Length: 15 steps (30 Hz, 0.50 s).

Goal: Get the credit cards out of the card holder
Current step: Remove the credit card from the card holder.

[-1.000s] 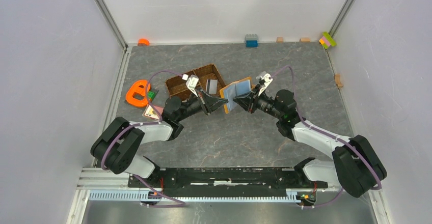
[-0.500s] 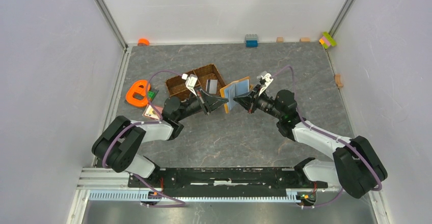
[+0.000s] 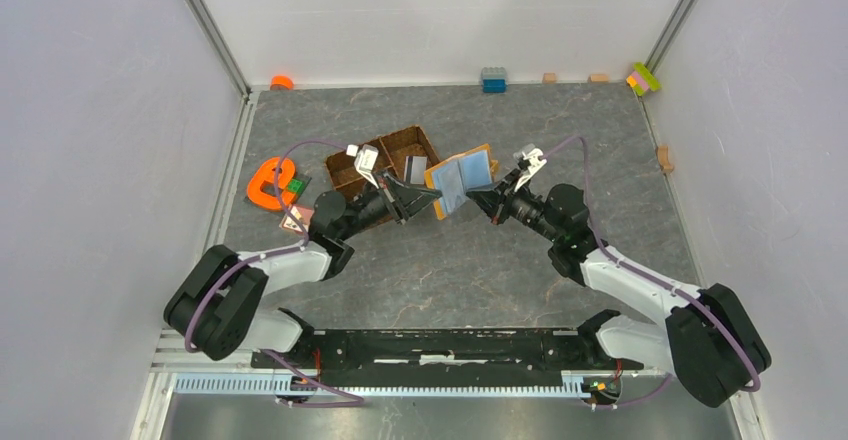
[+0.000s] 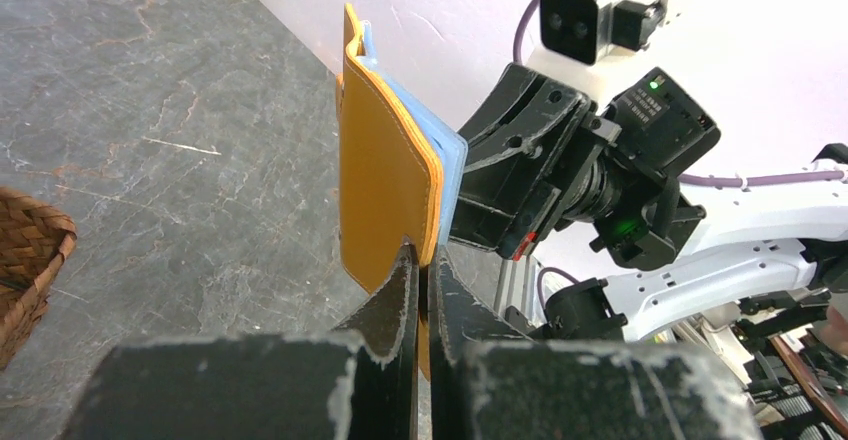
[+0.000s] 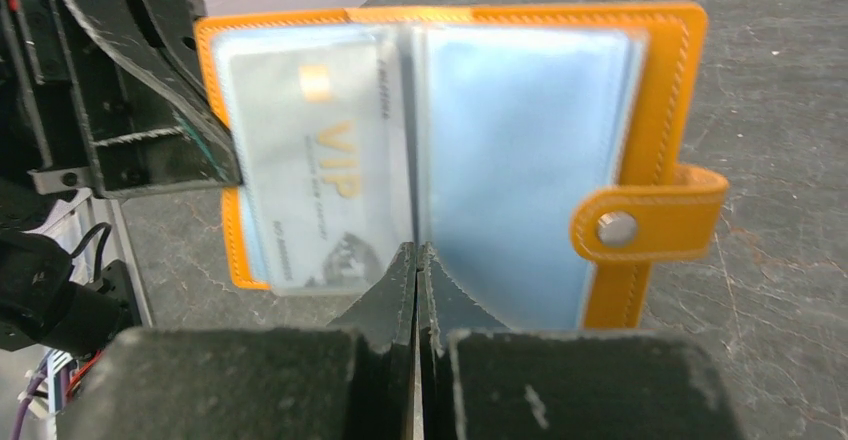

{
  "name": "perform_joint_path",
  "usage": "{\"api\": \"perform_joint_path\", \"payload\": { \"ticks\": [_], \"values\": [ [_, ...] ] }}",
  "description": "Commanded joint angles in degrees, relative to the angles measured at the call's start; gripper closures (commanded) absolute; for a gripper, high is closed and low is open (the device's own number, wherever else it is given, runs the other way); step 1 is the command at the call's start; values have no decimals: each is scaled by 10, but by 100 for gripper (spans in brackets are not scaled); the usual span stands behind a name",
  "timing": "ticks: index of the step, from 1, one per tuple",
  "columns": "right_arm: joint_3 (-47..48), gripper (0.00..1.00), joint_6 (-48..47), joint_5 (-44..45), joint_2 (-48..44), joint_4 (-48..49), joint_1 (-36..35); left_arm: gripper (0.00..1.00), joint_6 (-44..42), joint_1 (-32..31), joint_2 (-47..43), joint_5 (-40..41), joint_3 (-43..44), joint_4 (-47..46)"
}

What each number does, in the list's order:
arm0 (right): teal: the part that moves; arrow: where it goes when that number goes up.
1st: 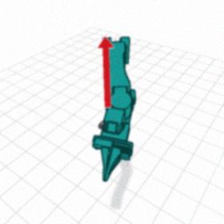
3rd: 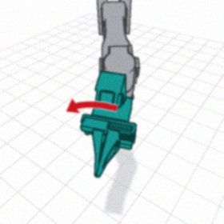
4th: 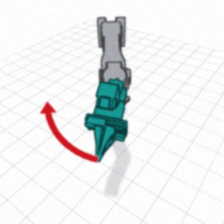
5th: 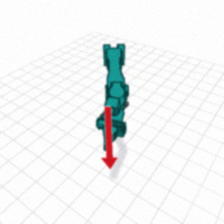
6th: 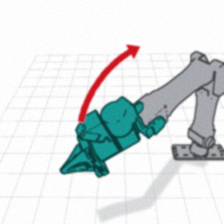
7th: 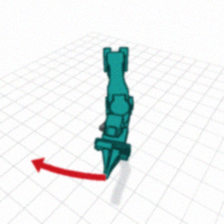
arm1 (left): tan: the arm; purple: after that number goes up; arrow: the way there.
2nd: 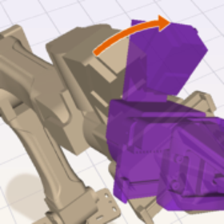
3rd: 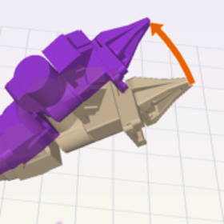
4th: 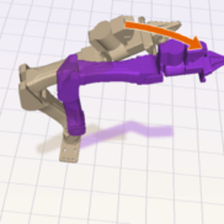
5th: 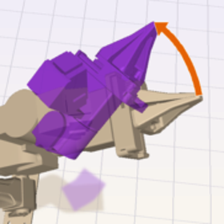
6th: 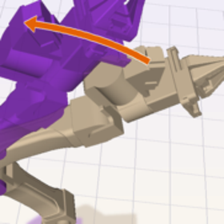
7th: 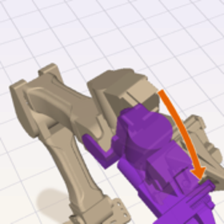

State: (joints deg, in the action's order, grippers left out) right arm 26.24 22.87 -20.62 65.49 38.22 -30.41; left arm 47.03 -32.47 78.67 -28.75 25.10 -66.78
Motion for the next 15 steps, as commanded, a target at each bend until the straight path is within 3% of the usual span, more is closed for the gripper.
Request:
{"api": "perform_joint_path", "payload": {
  "ticks": [1, 3, 5, 11, 14, 15],
  "values": [
    [-12, 100, -3, 30, -18, 1, 6, 98, -32, 3, -33, 27, 0, 8],
    [-13, 99, 0, 32, -17, 1, 9, 98, -33, 4, -35, 27, 0, 11],
    [-13, 91, 1, 26, -18, 2, 12, 98, -32, 3, -35, 24, 1, 11],
    [-21, 52, -7, -20, -28, 20, 13, 98, -32, 4, -38, 27, -1, 11],
    [-27, 23, -9, -55, -32, 42, 11, 98, -31, 4, -37, 25, 0, 11],
    [-25, 17, -13, -62, -30, 40, 7, 98, -30, 3, -36, 22, 2, 12]
  ]
}}
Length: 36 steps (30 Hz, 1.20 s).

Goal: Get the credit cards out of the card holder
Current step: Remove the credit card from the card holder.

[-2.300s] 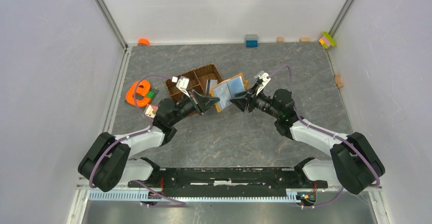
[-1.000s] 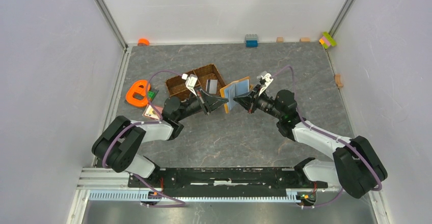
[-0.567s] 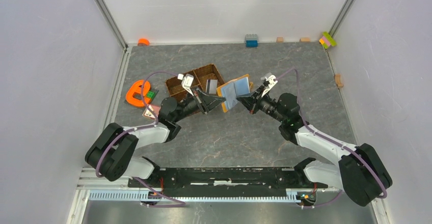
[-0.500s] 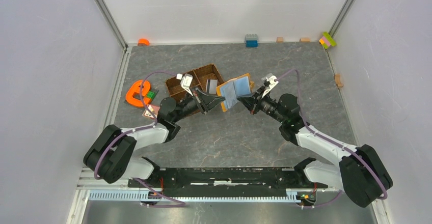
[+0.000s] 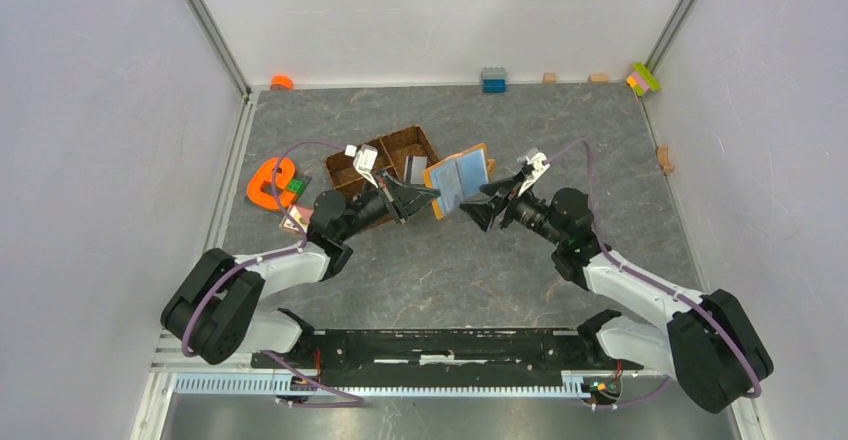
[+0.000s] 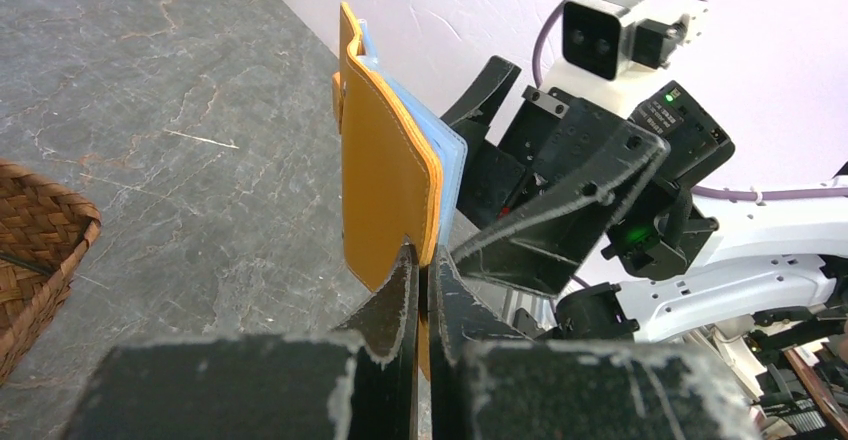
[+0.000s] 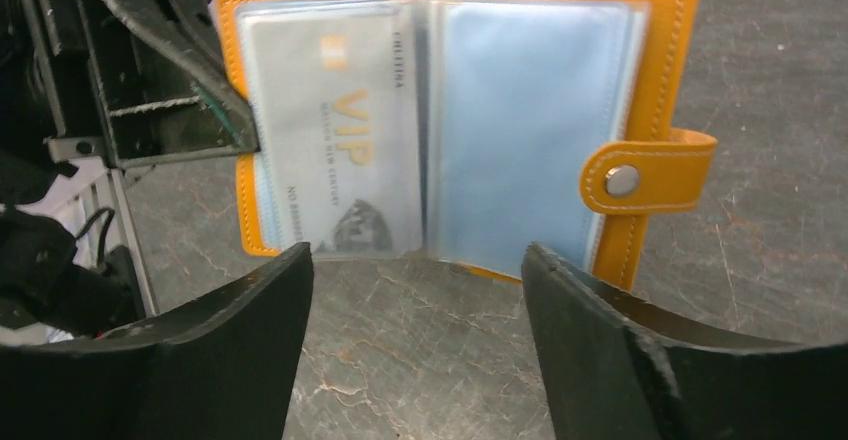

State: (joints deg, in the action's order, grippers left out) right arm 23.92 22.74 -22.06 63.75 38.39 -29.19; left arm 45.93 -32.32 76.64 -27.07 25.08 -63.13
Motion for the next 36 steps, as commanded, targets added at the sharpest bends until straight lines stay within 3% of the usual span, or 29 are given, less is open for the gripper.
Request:
{"api": "perform_joint_path", "payload": {
  "ticks": [1, 4, 10, 22, 29, 36],
  "values": [
    [5, 15, -20, -49, -9, 30, -11, 98, -18, 2, -13, 2, 4, -25],
    [21, 15, -38, -46, 1, 9, -30, 98, -13, 2, -2, -12, 11, -29],
    [35, 25, -49, -34, 12, -11, -40, 98, 6, 1, 20, -48, 24, -53],
    [43, 21, -57, -35, 21, -22, -46, 98, 41, -2, 59, -89, 42, -97],
    [41, 29, -57, -34, 13, -23, -47, 98, 33, -2, 55, -80, 39, -88],
    [30, 18, -55, -22, -9, -20, -47, 98, 14, 1, 35, -46, 32, -45]
  ]
}}
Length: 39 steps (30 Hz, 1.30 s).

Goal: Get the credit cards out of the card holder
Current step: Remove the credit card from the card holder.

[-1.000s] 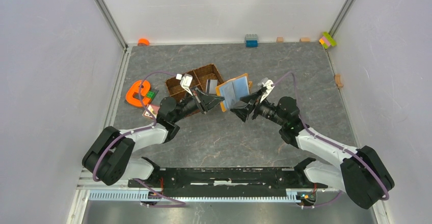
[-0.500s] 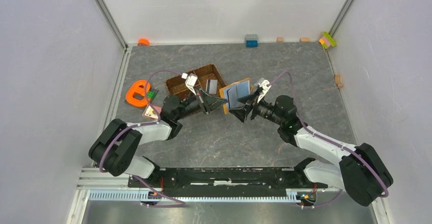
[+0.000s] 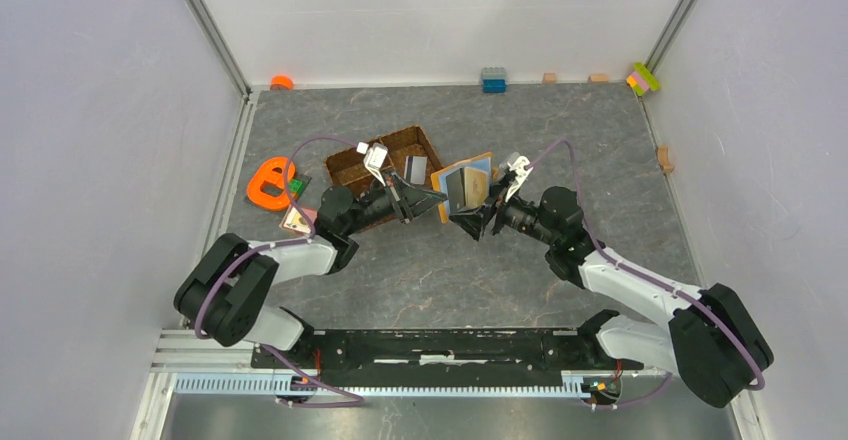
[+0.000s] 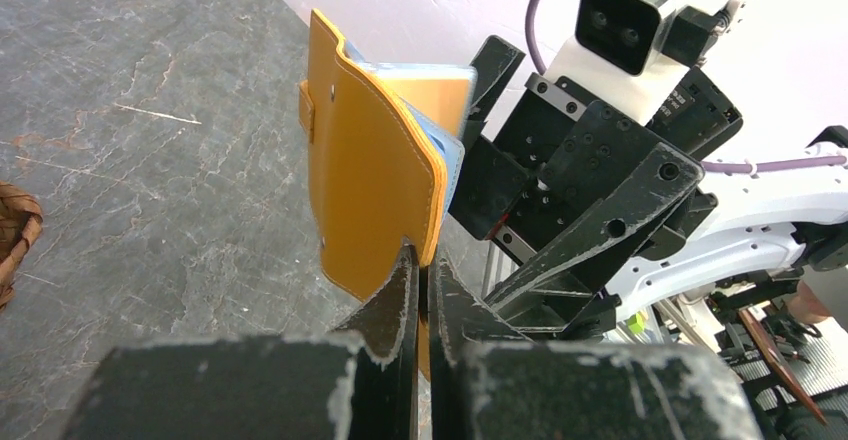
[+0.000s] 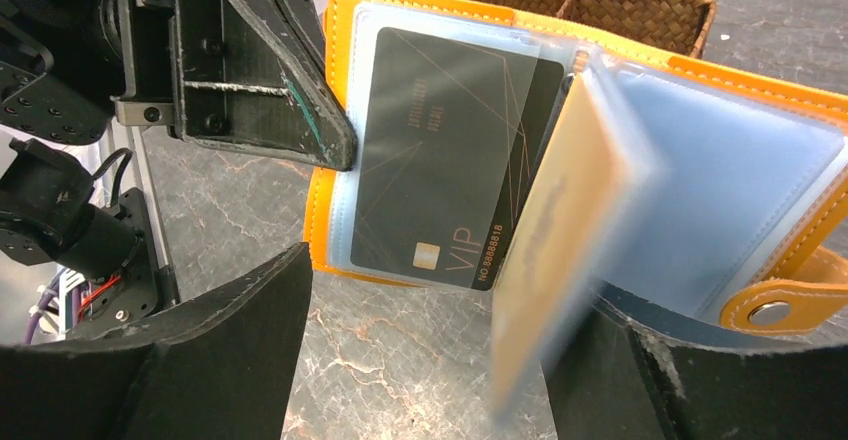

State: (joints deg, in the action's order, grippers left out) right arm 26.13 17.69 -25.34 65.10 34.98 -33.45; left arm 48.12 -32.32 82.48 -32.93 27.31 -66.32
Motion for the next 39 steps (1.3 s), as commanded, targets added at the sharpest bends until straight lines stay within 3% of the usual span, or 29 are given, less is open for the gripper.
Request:
{"api": "perform_joint_path", "payload": {
  "ticks": [1, 7, 13, 18, 23, 35, 36, 39],
  "values": [
    [5, 18, -4, 14, -27, 14, -4, 98, -9, 1, -26, 14, 9, -12],
    [-16, 18, -3, 61, -71, 8, -4, 98, -10, 6, -34, 26, 1, -7],
    [-31, 44, 2, 64, -110, 6, -4, 98, -10, 9, -38, 31, -3, -10],
    [-33, 49, 13, -7, -103, 39, -4, 98, -3, 11, -34, 26, -4, -22],
    [-25, 59, 14, -28, -83, 46, -4, 98, 4, 11, -30, 16, -5, -34],
    [-16, 63, 0, 22, -83, 9, -4, 98, 16, 11, -22, -7, 0, -54],
    [-16, 59, -1, 26, -82, 6, -4, 98, 17, 11, -22, -9, 1, -56],
    [-16, 33, -2, 33, -85, 2, -4, 98, 20, 11, -19, -10, 1, -60]
  ]
}}
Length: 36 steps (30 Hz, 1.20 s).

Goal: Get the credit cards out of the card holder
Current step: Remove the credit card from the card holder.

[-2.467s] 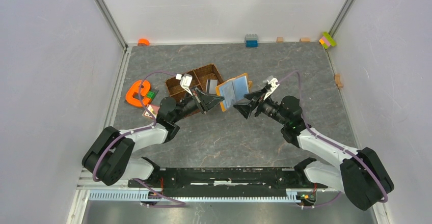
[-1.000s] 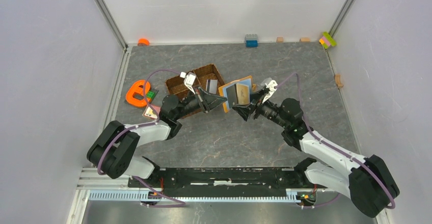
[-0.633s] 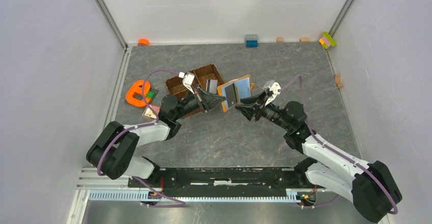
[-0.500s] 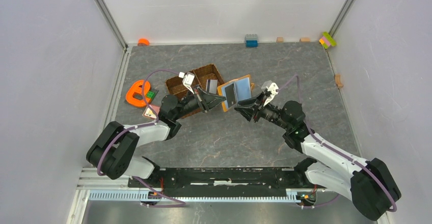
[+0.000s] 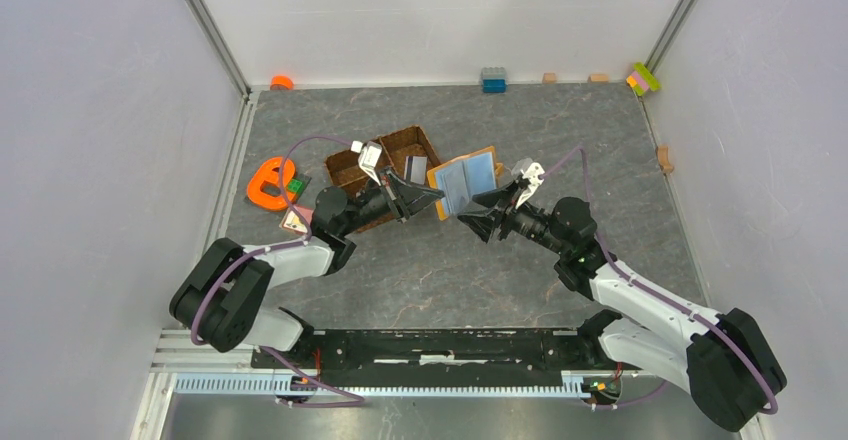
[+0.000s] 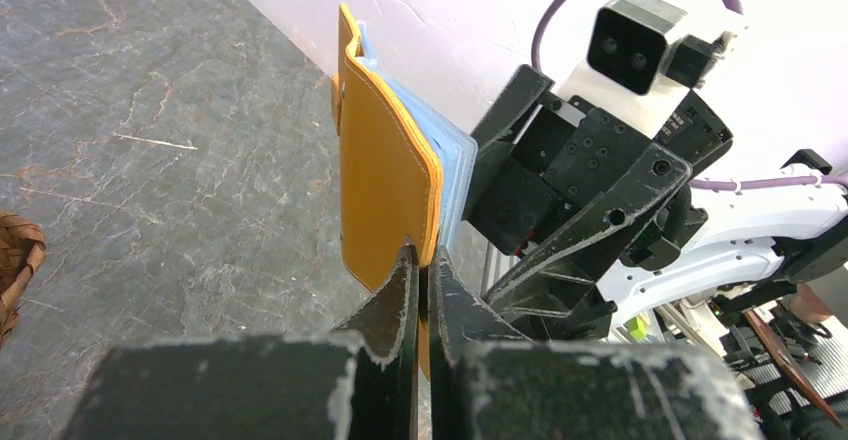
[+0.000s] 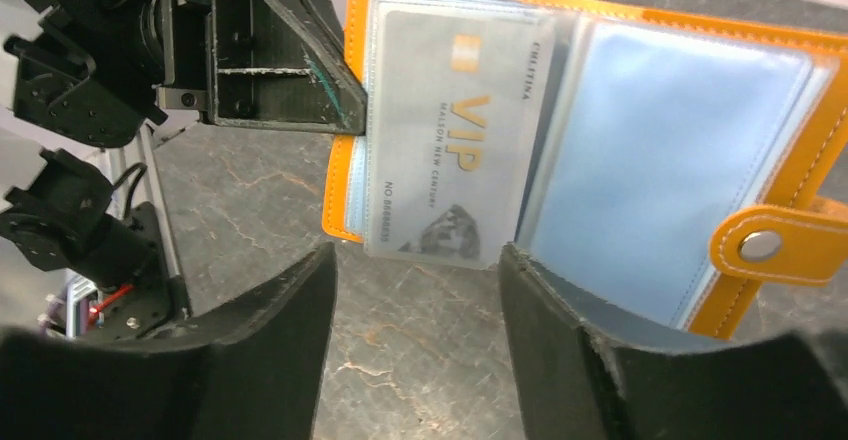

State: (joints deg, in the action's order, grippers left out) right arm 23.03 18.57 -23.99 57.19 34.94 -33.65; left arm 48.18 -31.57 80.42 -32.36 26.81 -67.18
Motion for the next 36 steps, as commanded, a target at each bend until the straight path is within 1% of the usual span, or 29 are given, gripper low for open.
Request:
{"api": "perform_joint_path", "payload": {
  "ticks": [1, 3, 4, 11, 17, 26, 30, 36],
  "values": [
    [14, 27, -12, 20, -6, 3, -3, 98, 19, 3, 2, -16, 7, -51],
    [13, 16, -11, 19, -7, 5, -3, 98, 20, 4, 3, -16, 7, -52],
    [13, 14, -11, 20, -7, 5, -3, 98, 21, 4, 4, -17, 7, -53],
    [21, 18, -12, 11, 11, 7, -5, 98, 46, 2, 23, -32, 11, -87],
    [23, 17, -13, 11, 14, 7, -8, 98, 81, -2, 57, -59, 26, -135],
    [27, 26, -15, 13, 19, 0, -9, 98, 79, -7, 55, -61, 26, -136],
    [27, 39, -17, 20, 15, -5, -9, 98, 78, -7, 55, -60, 26, -135],
    [16, 43, -16, 49, -11, -10, -9, 98, 76, -5, 51, -56, 23, -135]
  ]
}}
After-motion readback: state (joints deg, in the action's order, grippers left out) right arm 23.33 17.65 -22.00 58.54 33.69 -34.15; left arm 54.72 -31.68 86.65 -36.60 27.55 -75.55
